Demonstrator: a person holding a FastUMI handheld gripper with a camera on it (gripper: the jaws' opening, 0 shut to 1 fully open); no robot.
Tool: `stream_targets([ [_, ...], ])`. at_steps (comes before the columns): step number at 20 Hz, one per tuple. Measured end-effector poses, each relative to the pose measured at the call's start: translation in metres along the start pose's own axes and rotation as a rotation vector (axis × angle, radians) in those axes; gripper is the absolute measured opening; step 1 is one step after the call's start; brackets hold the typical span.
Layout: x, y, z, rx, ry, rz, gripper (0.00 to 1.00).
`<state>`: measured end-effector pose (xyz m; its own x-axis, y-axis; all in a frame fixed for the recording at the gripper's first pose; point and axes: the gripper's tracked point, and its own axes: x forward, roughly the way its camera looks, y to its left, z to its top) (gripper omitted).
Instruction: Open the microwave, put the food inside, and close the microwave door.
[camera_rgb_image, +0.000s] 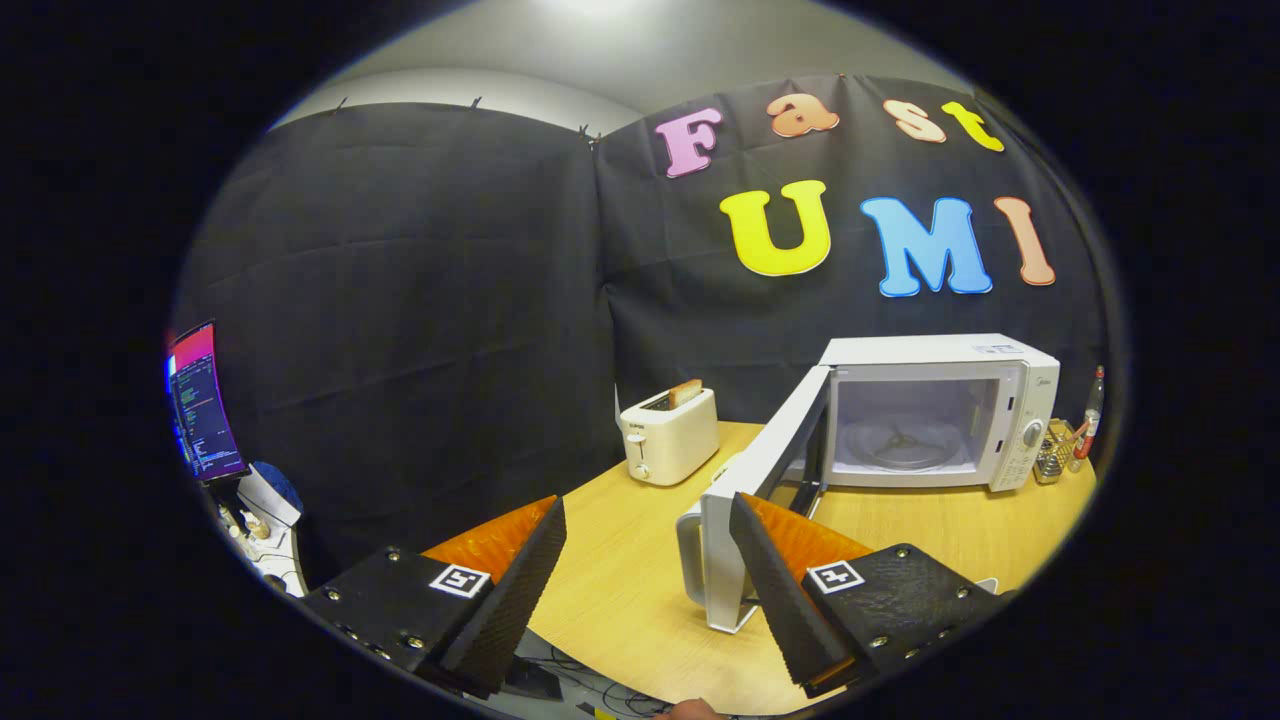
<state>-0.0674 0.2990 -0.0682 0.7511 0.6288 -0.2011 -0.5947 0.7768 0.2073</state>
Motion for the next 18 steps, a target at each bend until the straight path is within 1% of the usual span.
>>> stream_targets([
  [3, -0.019, -0.043, 0.014, 0.022, -0.037, -0.090, 1.00],
  [6, -0.037, -0.088, 0.015, 0.044, -0.043, -0.181, 1.00],
  [12, -0.081, -0.167, 0.000, 0.078, -0.026, -0.354, 1.00],
  [18, -0.117, -0.225, -0.029, 0.135, 0.012, -0.460, 1.00],
])
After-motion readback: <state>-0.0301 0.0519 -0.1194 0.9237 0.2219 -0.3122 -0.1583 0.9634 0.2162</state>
